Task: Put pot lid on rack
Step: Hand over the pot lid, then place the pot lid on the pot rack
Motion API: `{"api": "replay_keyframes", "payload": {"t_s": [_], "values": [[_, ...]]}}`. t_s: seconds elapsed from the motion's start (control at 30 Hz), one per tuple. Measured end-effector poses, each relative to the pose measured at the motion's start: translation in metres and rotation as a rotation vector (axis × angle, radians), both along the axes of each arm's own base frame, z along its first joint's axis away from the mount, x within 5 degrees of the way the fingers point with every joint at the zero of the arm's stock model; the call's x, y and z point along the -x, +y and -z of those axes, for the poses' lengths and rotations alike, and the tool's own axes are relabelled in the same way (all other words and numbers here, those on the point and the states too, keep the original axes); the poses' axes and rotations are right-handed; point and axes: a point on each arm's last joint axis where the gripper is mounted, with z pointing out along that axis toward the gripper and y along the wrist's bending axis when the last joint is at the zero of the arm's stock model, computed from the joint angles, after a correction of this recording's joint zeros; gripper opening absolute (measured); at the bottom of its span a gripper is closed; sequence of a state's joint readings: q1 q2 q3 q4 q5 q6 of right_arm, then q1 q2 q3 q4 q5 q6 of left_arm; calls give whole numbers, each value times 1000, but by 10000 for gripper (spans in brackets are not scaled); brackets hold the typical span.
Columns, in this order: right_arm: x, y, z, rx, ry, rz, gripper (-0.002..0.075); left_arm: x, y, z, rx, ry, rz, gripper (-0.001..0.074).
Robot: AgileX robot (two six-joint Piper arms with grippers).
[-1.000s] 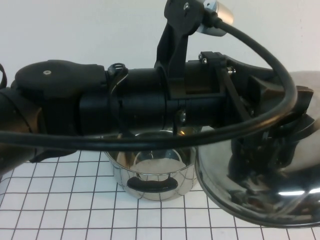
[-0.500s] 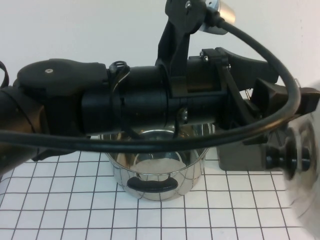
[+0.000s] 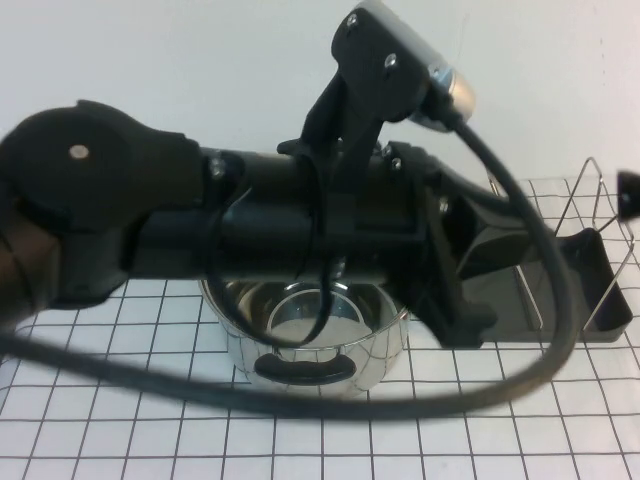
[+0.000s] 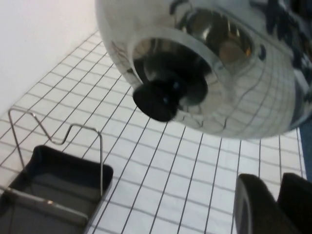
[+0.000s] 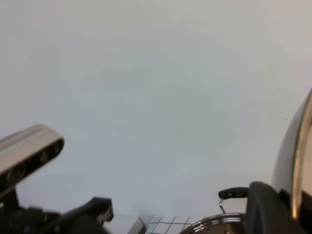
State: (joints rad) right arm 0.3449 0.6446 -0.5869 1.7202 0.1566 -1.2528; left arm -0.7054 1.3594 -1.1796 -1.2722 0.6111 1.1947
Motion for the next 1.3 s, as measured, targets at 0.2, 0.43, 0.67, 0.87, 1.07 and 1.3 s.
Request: {"api": "replay_keyframes", "payload": {"t_s": [0.2,0.43,0.67,0.87,1.07,1.3], "values": [[-47,25,-21,71,10,-80,17,13,21,-7,-146,-44,-43,12],[-120,59,-7,100,142,-172,17,27,48,-3,-359,20,-127,1],[-159,69,9,115,209,-168,17,38,64,21,-437,68,-178,-2],[-176,40,17,63,256,-116,17,45,72,38,-439,82,-201,-1],[-192,31,38,13,335,-165,17,46,74,42,-423,81,-218,-2],[-205,32,61,19,406,-169,17,45,72,40,-378,91,-233,-1]]}}
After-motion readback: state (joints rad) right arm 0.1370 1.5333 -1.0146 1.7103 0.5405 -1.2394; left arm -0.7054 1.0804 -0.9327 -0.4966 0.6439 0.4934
